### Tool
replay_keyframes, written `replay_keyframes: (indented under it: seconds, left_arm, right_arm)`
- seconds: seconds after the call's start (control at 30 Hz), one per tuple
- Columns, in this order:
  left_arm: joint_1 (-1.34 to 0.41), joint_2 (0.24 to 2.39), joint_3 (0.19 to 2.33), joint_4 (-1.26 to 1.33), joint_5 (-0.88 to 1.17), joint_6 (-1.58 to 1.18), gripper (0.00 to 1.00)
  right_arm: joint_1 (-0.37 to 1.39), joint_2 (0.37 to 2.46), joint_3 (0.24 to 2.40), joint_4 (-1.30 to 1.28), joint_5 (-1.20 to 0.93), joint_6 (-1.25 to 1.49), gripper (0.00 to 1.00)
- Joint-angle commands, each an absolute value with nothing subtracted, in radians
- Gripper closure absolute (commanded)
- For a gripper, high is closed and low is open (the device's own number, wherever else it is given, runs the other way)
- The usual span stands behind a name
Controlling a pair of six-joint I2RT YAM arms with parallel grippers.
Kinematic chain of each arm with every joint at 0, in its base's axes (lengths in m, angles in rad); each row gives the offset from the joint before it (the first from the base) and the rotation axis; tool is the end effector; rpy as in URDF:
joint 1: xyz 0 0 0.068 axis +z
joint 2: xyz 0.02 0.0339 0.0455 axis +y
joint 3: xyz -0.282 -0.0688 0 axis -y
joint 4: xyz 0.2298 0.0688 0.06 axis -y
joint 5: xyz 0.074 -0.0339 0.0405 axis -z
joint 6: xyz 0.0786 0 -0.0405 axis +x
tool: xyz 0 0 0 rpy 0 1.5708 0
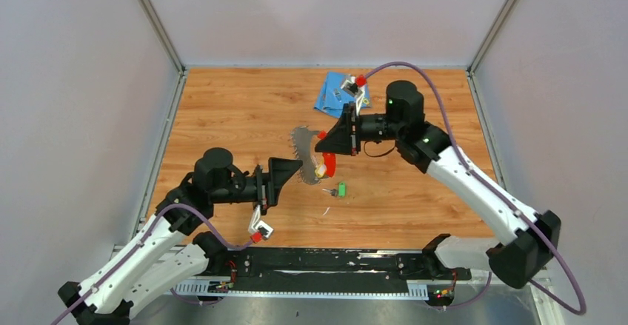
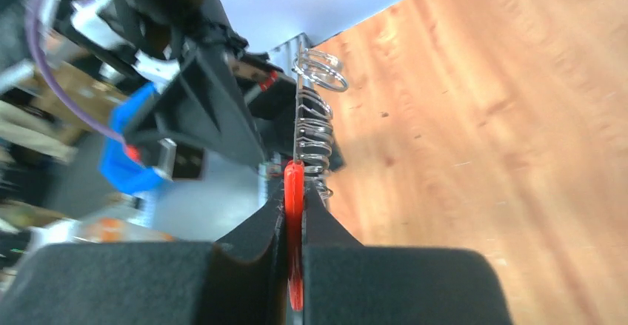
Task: Put the keys on the keyring
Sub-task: Adjust the key on the keyring.
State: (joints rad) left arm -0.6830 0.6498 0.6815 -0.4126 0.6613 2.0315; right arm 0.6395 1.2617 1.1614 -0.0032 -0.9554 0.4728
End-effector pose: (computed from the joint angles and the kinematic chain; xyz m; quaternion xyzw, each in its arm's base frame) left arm 0.0855 -0.1318 0.3008 0.8041 -0.0118 0.1209 0.5820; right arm 0.1925 0.2231 0.4065 -0.3617 0.6317 0.6039 0.3247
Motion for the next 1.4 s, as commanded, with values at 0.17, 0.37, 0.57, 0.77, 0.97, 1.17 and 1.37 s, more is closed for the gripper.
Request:
replay_keyframes:
  seconds: [0.17, 0.37, 0.57, 0.77, 0.97, 1.17, 1.37]
  left_arm:
    - [-0.684, 0.575, 0.863, -0.723, 0.793, 1.381, 0.0]
    - [-0.683, 0.645, 0.897, -0.348, 0.762, 0.615, 0.0]
    - [-0.683, 0.752, 0.911, -0.158, 0.77, 0.332, 0.05]
    - [-0.683, 0.752, 0.89, -0.133, 0.82, 0.322, 0.22]
    - [-0.683, 0.743, 0.88, -0.277, 0.829, 0.415, 0.27]
    - [-0.684, 0.756, 0.859, -0.311, 0.744, 0.461, 0.3]
    - [-0.684, 0.8, 0.867, -0.273, 0.613, 0.384, 0.44]
  right_arm:
    - [0.647, 1.058, 1.193, -0.398, -0.858, -0.222, 1.0]
    - [0.693, 1.005, 1.194, -0.492, -0.832, -0.448, 0.99]
    - [0.841, 1.094, 1.319, -0.705, -0.642, -0.588, 1.0]
    - [0.945, 1.13, 1.335, -0.71, -0.513, -0.58, 1.0]
    - [0.986, 1.147, 1.353, -0.677, -0.425, -0.545, 1.0]
    - [1.013, 1.183, 1.393, -0.696, -0.365, -0.511, 1.0]
    - [1.043, 1.199, 1.405, -0.698, -0.33, -0.503, 1.0]
